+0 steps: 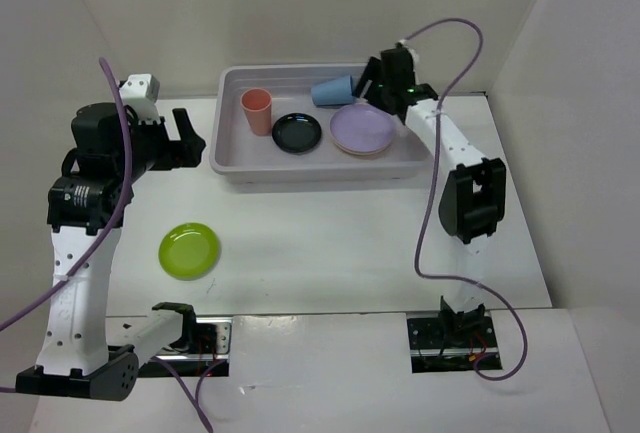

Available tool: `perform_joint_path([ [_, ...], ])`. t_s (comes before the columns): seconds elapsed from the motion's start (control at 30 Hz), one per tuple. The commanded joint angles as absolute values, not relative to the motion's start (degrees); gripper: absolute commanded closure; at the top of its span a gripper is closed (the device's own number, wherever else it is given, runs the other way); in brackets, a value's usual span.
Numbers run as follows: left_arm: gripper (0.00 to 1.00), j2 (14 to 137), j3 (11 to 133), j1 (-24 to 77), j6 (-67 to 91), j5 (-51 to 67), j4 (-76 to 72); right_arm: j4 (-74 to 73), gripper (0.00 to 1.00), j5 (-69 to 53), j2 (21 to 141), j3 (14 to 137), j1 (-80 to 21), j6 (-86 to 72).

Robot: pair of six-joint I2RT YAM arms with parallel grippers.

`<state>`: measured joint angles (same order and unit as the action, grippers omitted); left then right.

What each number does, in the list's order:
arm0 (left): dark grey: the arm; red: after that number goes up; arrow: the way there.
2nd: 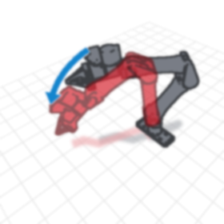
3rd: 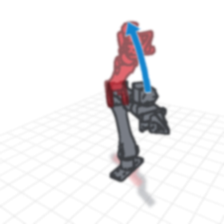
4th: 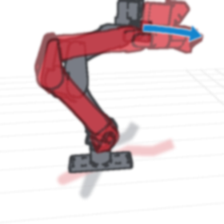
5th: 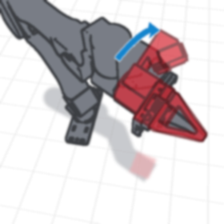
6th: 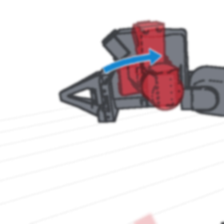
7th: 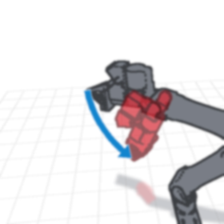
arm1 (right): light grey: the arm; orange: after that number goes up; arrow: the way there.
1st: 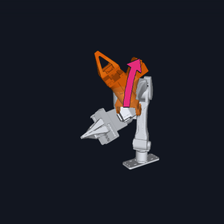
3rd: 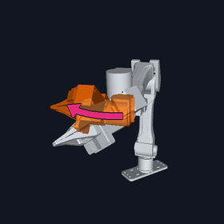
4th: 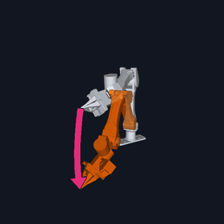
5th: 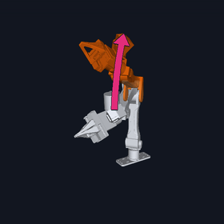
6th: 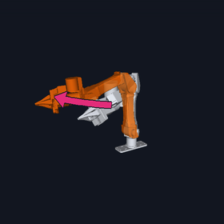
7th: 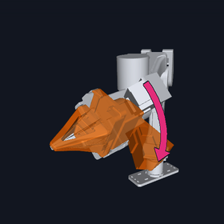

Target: Place the mixed dishes into the plastic bin

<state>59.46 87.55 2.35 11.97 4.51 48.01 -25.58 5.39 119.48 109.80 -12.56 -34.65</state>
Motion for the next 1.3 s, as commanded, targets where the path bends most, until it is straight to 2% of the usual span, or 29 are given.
perform_joint_path([
  [0.0,0.01,58.54,89.56,2.46,11.34,2.38,47.02,-21.71,0.21,7.12,107.77,107.52,-25.73,-31.2],
  [0.13,0.01,58.54,90.09,2.46,11.34,0.97,47.63,-15.13,0.21,2.64,101.26,94.16,-38.12,-33.91],
  [0.27,0.01,57.92,90.62,2.46,10.82,-0.35,47.64,-5.99,0.26,-0.71,98.61,78.61,-52.26,-40.33],
  [0.3,0.01,57.4,90.62,2.46,10.81,-0.35,47.64,-5.98,0.27,0.51,100.53,77.79,-58.04,-41.47],
  [0.43,0.01,56.87,90.62,2.46,10.81,-0.35,47.64,-3.97,0.28,3.25,108.26,78.66,-67.31,-44.82],
  [0.47,0.01,56.87,90.62,2.46,10.81,-0.35,47.64,-3.26,0.31,3.25,109.85,79.27,-68.28,-45.43],
  [0.73,0.01,55.11,90.62,2.46,11.34,0.18,48.25,1.84,0.37,1.49,124.53,87.45,-71.02,-51.23],
  [0.9,0.01,54.58,90.62,2.46,11.34,0.18,48.78,8.42,0.42,1.49,127.78,86.93,-69.26,-58.07],
  [0.97,0.01,54.58,90.62,2.46,11.34,0.18,48.78,10.36,0.48,1.49,129.28,86.31,-68.56,-60.89],
  [1.2,0.01,54.58,90.62,2.46,11.34,0.18,48.78,11.95,0.5,2.2,133.41,86.83,-66.97,-70.31],
  [1.27,0.01,54.58,90.62,2.46,11.34,0.18,48.78,11.95,0.54,2.2,134.29,86.84,-66.97,-70.84],
])
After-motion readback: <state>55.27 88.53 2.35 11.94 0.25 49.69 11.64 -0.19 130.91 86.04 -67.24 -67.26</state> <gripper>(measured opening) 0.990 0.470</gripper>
